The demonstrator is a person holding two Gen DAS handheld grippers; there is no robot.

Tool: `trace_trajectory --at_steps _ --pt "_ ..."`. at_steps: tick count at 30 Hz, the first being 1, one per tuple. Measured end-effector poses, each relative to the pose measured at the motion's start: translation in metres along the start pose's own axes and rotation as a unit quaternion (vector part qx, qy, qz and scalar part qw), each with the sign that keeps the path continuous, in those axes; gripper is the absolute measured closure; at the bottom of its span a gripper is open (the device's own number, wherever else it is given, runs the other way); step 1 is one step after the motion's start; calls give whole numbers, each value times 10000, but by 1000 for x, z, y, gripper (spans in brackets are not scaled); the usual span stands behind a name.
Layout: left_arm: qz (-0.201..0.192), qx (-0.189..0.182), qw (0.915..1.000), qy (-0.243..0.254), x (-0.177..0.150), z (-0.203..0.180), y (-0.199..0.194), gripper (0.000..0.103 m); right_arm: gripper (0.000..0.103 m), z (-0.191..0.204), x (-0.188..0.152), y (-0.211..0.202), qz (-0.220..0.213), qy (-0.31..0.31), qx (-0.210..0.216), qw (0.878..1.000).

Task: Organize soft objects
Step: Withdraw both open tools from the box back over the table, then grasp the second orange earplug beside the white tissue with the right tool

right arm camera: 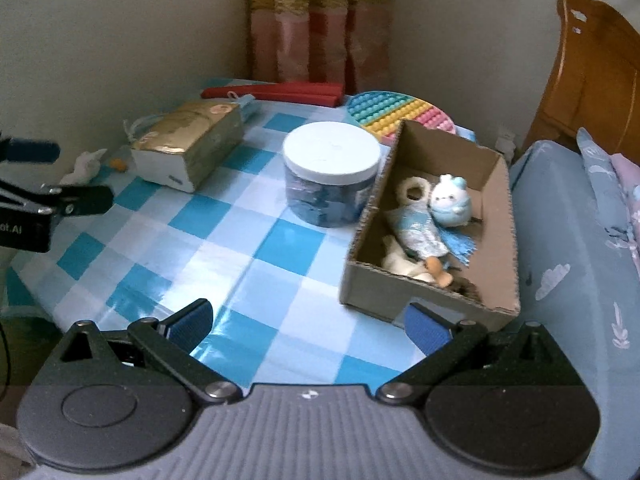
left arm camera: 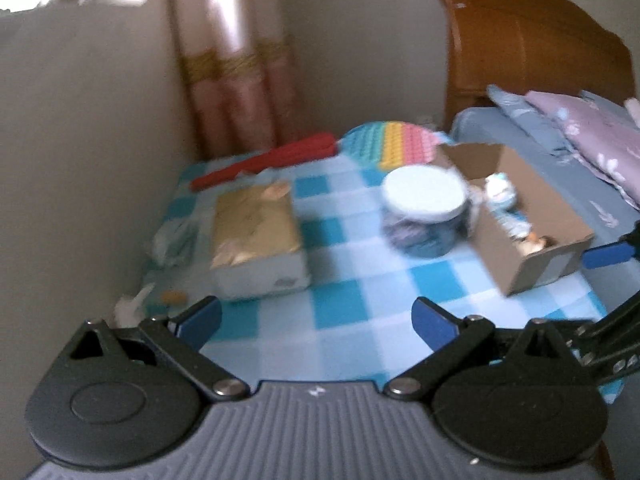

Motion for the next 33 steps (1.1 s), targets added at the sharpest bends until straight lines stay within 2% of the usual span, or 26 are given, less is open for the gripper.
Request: trace_trajectory --at_steps 7,14,24,33 --pt "210 216 9980 -557 -39 42 -1 2 0 17 1 6 39 -3 131 9999" --pt "365 291 9967 -662 -66 61 4 2 0 43 12 12 -3 -262 365 9990" --pt "503 398 9947 -799 -81 89 13 2 0 87 35 32 23 -741 727 9946" --pt "549 444 9932 -928 -87 106 17 2 0 122 73 52 -141 -1121 1086 9876"
Point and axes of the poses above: each gripper's, at about its wrist camera, not at the fingertips, and y roughly the way its jaws point, z to its left, x to its top, the point moved 10 cm from there along y, roughly the way its jaws point, and after that the axes turned 1 degree about -x, right-handed, at the moved point
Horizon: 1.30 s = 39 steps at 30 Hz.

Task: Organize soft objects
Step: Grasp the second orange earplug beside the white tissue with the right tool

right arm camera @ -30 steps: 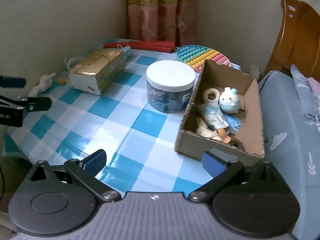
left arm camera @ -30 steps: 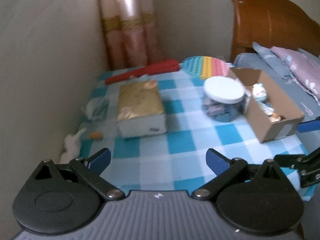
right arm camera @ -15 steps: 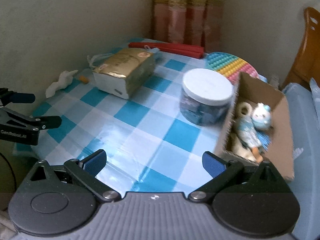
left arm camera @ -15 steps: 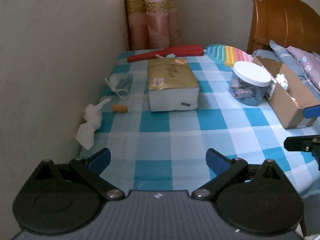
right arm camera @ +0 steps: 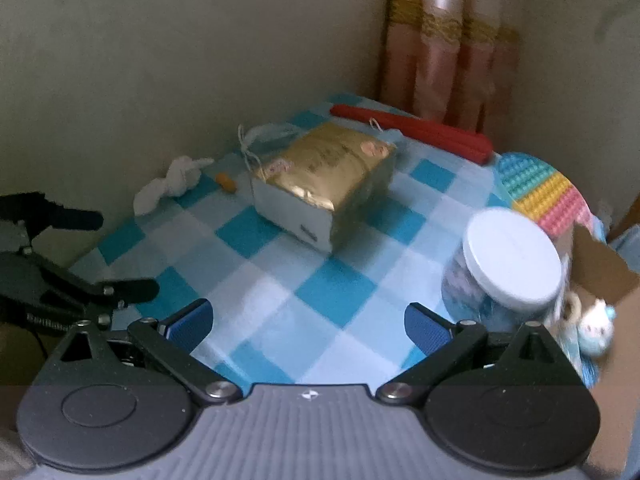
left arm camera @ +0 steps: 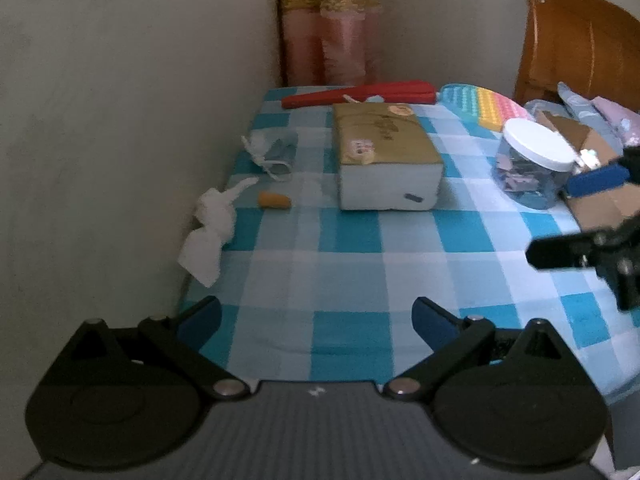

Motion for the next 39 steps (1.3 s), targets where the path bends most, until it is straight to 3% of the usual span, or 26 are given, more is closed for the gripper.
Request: trace_trajectory --at_steps 8,15,24,26,29,37,39 --pt "21 270 9996 -18 4 14 5 2 0 12 36 23 -104 -583 408 9974" --pt "121 625 9980 56 6 22 11 2 4 37 70 44 -267 -1423 812 9861" --pt "318 1047 9939 132 4 29 11 2 26 84 107 88 -159 -2457 1491 9577" --pt "363 1091 9933 101 3 31 12 2 38 91 110 102 -22 -2609 1605 9519" --pt "428 1139 9925 86 3 32 15 2 46 100 111 123 256 -2802 1742 9436" --pt "427 1021 9938 -39 4 35 21 2 66 104 113 163 665 -2962 1755 9365" --pt "418 962 9945 -58 5 34 22 2 67 106 113 168 708 -2970 1773 9356"
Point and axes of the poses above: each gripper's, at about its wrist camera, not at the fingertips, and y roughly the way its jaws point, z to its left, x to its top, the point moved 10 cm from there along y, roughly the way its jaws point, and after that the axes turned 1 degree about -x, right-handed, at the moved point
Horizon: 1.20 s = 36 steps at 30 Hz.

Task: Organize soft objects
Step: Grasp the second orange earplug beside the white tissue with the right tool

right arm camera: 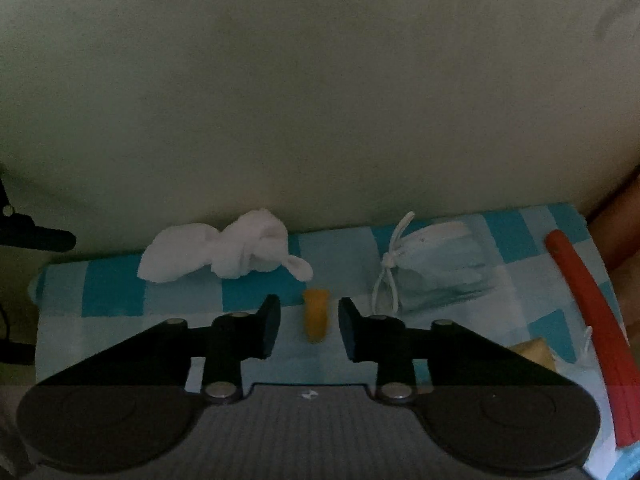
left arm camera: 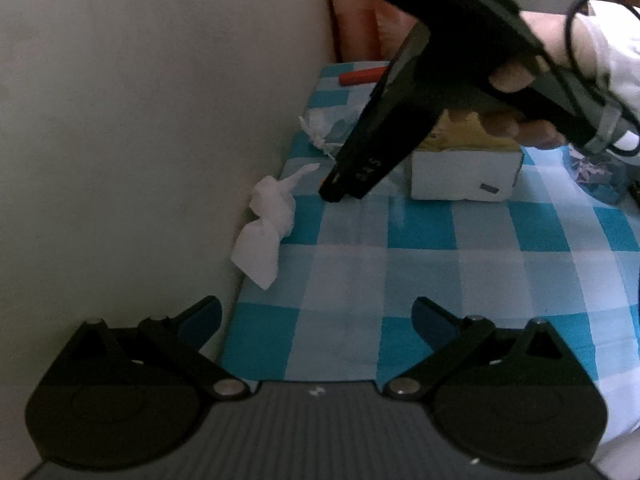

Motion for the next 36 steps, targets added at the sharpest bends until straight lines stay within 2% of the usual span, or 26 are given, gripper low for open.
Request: trace_trajectory --at_steps 4,9,14,24,36 --pt "-18 -70 10000 23 1 -3 0 2 74 -1 0 8 95 19 -22 10000" --pt "-42 -109 9999 14 3 -3 1 2 77 1 1 13 154 7 -17 9999" --pt "-44 -123 9999 -19 3 -3 1 2 87 1 2 15 186 -51 -124 9997" --pt "-57 -114 9999 -8 3 -1 1 2 88 9 -1 7 109 -47 -170 9998" --pt "-208 8 9997 157 15 -4 8 5 88 27 -7 -54 -238 -76 -142 9996"
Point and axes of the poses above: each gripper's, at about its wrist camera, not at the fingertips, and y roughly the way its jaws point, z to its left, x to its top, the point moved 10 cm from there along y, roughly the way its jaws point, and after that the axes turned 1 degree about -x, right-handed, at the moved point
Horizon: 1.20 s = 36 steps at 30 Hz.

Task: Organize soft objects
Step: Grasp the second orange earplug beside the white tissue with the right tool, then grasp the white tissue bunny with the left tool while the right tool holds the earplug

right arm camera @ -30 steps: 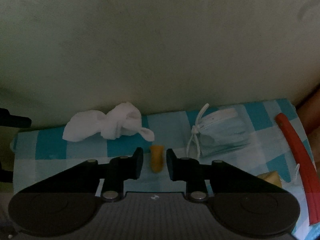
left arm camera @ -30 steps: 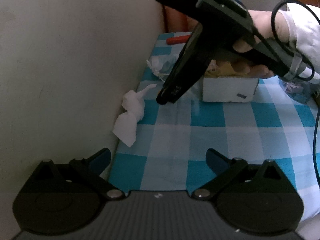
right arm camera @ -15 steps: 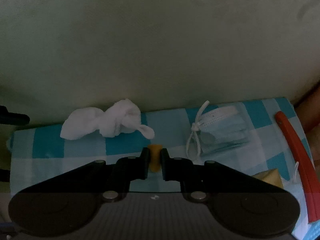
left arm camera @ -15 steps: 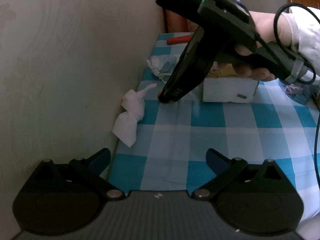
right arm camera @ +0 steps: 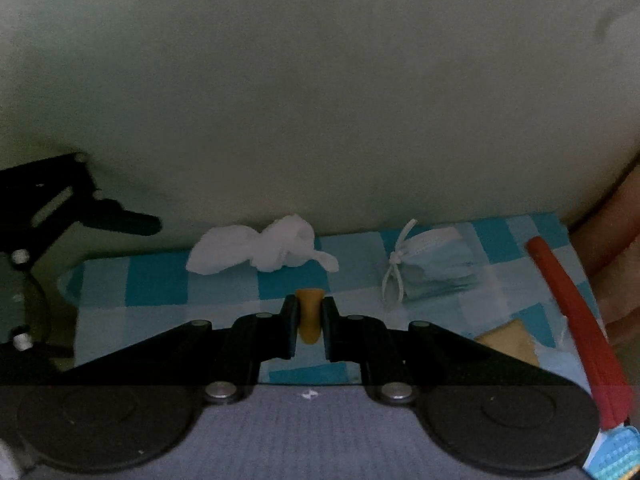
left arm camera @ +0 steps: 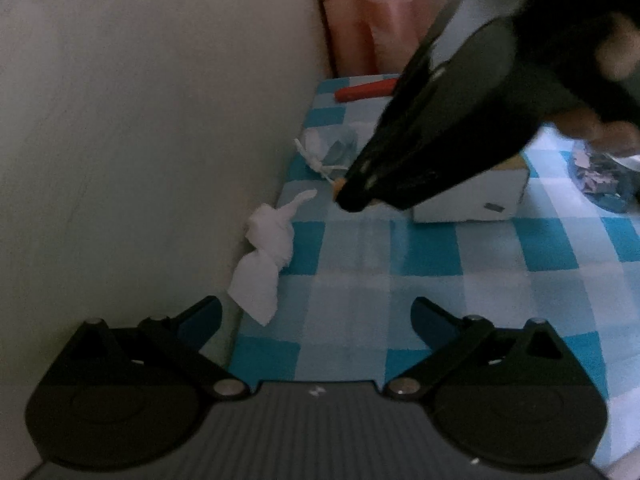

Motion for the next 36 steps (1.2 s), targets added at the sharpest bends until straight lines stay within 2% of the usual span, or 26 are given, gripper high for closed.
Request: trace_trajectory --at_steps 6,10,15,17,23,26,28,32,34,36 --pt "-38 212 9998 -30 6 1 8 6 88 0 -8 -33 -156 155 -34 9998" --pt "-95 213 9996 -167 10 1 8 7 88 -2 -18 -50 -217 281 -136 9993" --pt "-148 380 9989 -225 13 -3 10 7 88 -4 -45 -69 -276 687 -212 9970" --pt "-175 434 9986 -241 15 -6 12 13 88 -3 -58 -74 -251 801 -272 9961" --pt "-142 533 9978 -364 20 -16 23 15 88 1 -98 -80 -7 1193 -291 9924" --pt "-214 730 9963 -394 24 -16 28 21 88 7 -111 -79 15 1276 -193 9916" --pt "-248 812 9955 -425 26 -13 34 30 88 11 -116 -77 47 1296 -135 9915" --pt "-198 961 9934 -592 31 -4 49 31 88 15 -122 -72 70 1340 -46 9909" --pt "-239 1077 9917 -660 34 1 56 42 88 15 -123 -71 74 1388 -8 9903" --pt "-218 1191 9902 -692 34 7 63 44 88 14 -122 -69 70 1424 16 9898"
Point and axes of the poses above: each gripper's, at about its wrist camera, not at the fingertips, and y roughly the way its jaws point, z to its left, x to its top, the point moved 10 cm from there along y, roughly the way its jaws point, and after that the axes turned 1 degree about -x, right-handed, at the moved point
